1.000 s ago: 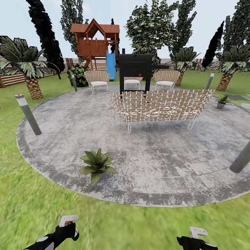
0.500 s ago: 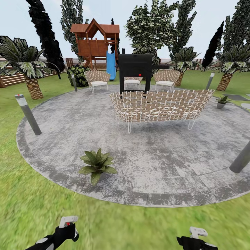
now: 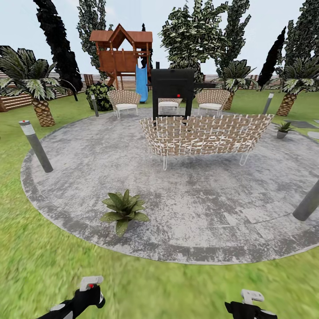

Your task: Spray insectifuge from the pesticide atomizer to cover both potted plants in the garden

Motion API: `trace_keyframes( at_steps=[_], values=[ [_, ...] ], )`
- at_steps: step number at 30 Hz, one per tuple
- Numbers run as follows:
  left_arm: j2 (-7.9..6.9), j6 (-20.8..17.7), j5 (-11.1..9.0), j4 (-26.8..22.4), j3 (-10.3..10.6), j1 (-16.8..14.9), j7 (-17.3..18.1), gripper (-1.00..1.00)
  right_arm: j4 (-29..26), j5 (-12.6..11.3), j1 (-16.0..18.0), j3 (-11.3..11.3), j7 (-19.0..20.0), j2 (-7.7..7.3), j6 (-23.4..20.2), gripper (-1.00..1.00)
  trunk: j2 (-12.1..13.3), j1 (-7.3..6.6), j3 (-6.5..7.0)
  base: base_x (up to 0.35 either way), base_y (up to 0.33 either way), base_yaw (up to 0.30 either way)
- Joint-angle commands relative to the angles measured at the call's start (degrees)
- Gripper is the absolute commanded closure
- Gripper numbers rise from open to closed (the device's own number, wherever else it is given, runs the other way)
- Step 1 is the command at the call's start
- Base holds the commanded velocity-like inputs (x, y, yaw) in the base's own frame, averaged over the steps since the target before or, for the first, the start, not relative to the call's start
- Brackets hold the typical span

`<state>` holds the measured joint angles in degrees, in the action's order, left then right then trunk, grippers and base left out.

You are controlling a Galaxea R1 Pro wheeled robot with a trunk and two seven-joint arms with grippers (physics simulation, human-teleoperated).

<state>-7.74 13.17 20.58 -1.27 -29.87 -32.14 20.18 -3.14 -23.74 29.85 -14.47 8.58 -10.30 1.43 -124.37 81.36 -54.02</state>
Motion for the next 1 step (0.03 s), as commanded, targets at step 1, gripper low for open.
trace_keyframes(
  at_steps=[1],
  values=[
    [0.14, 0.2, 0.5, 0.0, -0.5, 0.0, 0.1, 1.00, 0.1, -0.6, 0.0, -0.5, 0.2, 0.02, 0.2, -1.00, 0.0, -0.01, -0.05, 0.000, 0.000, 0.000]
  ],
)
